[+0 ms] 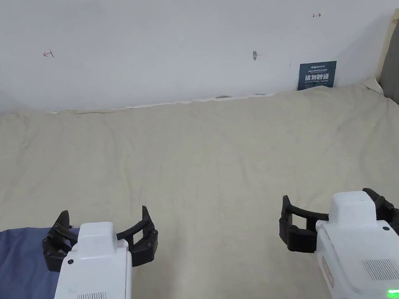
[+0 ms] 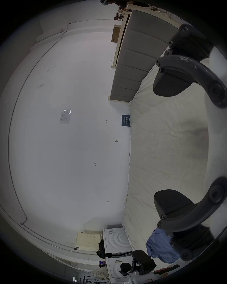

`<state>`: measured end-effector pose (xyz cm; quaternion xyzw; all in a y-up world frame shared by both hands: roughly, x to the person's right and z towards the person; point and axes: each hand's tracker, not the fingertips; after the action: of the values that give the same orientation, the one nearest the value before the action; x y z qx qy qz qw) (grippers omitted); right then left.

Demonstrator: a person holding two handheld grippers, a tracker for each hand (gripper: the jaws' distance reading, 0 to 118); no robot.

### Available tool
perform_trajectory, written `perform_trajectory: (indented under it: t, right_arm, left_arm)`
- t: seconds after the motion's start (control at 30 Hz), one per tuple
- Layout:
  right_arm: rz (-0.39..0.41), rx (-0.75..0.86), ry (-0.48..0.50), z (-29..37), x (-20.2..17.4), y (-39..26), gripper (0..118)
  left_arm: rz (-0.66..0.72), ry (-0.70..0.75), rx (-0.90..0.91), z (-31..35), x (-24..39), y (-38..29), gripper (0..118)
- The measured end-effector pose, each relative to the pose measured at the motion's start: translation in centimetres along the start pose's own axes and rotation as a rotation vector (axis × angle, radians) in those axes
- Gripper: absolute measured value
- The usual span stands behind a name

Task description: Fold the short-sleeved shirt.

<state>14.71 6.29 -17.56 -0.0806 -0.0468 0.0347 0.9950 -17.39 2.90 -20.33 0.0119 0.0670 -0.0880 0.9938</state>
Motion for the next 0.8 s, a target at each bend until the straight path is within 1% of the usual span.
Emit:
perform_trajectory:
  t: [0.47, 0.5, 0.53, 0.57, 0.6, 0.63, 0.67, 0.7, 0.73, 0.8]
  right_arm:
    - [-0.003, 0.007, 0.006, 0.44, -0.10, 0.76, 118]
    - [0.000, 0.006, 0.005, 0.50, -0.10, 0.78, 115]
    - [0.003, 0.003, 0.003, 0.50, -0.08, 0.77, 106]
    - [0.008, 0.004, 0.000, 0.47, -0.03, 0.72, 90]
    - [0.011, 0.007, -0.002, 0.53, -0.01, 0.71, 60]
    - [0.014, 0.004, -0.009, 0.60, 0.00, 0.76, 31]
    - [0.018, -0.001, -0.011, 0.60, 0.03, 0.79, 5]
    - [0.021, -0.006, -0.023, 0.56, 0.09, 0.77, 1]
    - [0.012, -0.011, -0.038, 0.62, 0.19, 0.69, 1]
    - [0.000, -0.018, -0.025, 0.87, 0.56, 0.70, 1]
  left_arm:
    - [0.004, 0.010, 0.002, -0.02, -0.41, 0.30, 118]
    - [0.007, 0.006, 0.001, -0.03, -0.44, 0.35, 117]
    - [0.011, 0.002, -0.003, -0.03, -0.45, 0.42, 110]
    - [0.014, 0.002, -0.002, 0.06, -0.45, 0.48, 94]
    - [0.021, -0.003, 0.003, 0.23, -0.47, 0.53, 54]
    - [0.034, -0.020, 0.003, 0.39, -0.52, 0.64, 17]
    - [0.040, -0.029, -0.006, 0.42, -0.46, 0.80, 1]
    - [0.038, -0.032, -0.022, 0.26, -0.35, 0.89, 0]
    - [0.032, -0.060, -0.042, 0.13, 0.03, 0.90, 0]
    - [0.045, -0.096, -0.050, 0.02, -0.07, 0.77, 0]
